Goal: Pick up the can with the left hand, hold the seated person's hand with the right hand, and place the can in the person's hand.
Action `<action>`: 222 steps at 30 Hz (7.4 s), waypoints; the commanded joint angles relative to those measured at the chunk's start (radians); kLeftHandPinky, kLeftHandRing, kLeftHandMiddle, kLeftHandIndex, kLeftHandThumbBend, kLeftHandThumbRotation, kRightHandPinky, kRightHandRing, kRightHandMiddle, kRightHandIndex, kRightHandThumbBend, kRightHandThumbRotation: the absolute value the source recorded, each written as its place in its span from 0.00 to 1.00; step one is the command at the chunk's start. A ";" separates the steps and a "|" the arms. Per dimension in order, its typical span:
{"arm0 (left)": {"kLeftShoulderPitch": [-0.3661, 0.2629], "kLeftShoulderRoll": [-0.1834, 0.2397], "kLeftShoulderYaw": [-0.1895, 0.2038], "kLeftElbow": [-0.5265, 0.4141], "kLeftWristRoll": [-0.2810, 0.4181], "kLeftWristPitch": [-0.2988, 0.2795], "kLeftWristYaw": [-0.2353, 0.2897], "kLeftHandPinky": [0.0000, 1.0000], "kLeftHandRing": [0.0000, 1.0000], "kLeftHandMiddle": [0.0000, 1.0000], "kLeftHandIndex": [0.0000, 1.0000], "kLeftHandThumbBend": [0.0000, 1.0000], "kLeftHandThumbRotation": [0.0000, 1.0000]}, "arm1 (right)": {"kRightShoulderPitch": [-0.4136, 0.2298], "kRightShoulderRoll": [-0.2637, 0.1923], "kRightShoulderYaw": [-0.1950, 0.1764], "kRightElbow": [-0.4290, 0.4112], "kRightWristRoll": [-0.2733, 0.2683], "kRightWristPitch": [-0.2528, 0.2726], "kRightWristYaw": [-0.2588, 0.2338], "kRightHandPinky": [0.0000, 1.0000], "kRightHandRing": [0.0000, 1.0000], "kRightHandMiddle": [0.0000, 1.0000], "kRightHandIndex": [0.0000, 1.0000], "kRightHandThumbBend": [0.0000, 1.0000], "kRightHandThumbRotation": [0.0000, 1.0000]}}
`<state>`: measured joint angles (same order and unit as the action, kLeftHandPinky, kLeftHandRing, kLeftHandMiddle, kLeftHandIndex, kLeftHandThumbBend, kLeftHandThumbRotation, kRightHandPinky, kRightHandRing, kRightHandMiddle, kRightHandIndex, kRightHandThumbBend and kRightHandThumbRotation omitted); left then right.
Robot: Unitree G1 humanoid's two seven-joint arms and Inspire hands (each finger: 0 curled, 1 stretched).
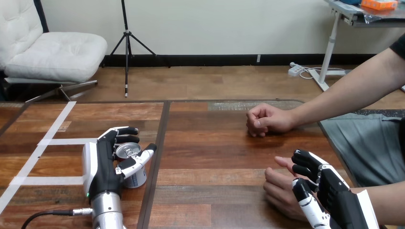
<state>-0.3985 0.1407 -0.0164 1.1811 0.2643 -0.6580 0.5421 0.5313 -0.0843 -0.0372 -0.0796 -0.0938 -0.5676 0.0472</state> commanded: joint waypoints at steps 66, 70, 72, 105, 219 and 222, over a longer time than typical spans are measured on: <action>-0.051 -0.008 0.002 -0.048 -0.020 -0.019 0.028 0.42 0.50 0.53 0.52 0.63 0.00 | -0.038 -0.002 0.010 -0.055 0.027 0.001 0.019 0.73 0.81 0.83 0.81 0.59 0.67; -0.054 -0.008 -0.003 -0.054 -0.013 -0.009 0.033 0.42 0.50 0.53 0.52 0.63 0.00 | -0.039 -0.003 0.009 -0.057 0.019 0.003 0.017 0.73 0.81 0.83 0.81 0.59 0.67; -0.055 -0.008 -0.003 -0.057 -0.012 -0.006 0.033 0.43 0.50 0.53 0.52 0.63 0.00 | -0.040 -0.003 0.009 -0.056 0.016 0.003 0.016 0.73 0.81 0.83 0.81 0.59 0.67; -0.057 -0.026 -0.002 -0.126 -0.027 -0.027 -0.005 0.42 0.49 0.52 0.52 0.62 0.00 | -0.075 -0.003 0.020 -0.027 0.015 -0.005 0.016 0.75 0.82 0.84 0.81 0.57 0.67; 0.230 -0.023 0.015 -0.473 -0.006 0.136 -0.104 0.64 0.69 0.72 0.70 0.77 0.00 | -0.112 -0.011 0.011 -0.012 0.041 0.022 0.052 0.79 0.85 0.86 0.83 0.58 0.67; 0.231 -0.024 0.015 -0.476 -0.001 0.146 -0.100 0.62 0.68 0.71 0.69 0.77 0.00 | -0.113 -0.012 0.012 -0.007 0.045 0.014 0.056 0.79 0.85 0.86 0.83 0.58 0.67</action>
<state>-0.1332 0.1123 -0.0024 0.7497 0.2478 -0.5183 0.4277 0.4673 -0.0920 -0.0258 -0.0683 -0.0518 -0.5416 0.1074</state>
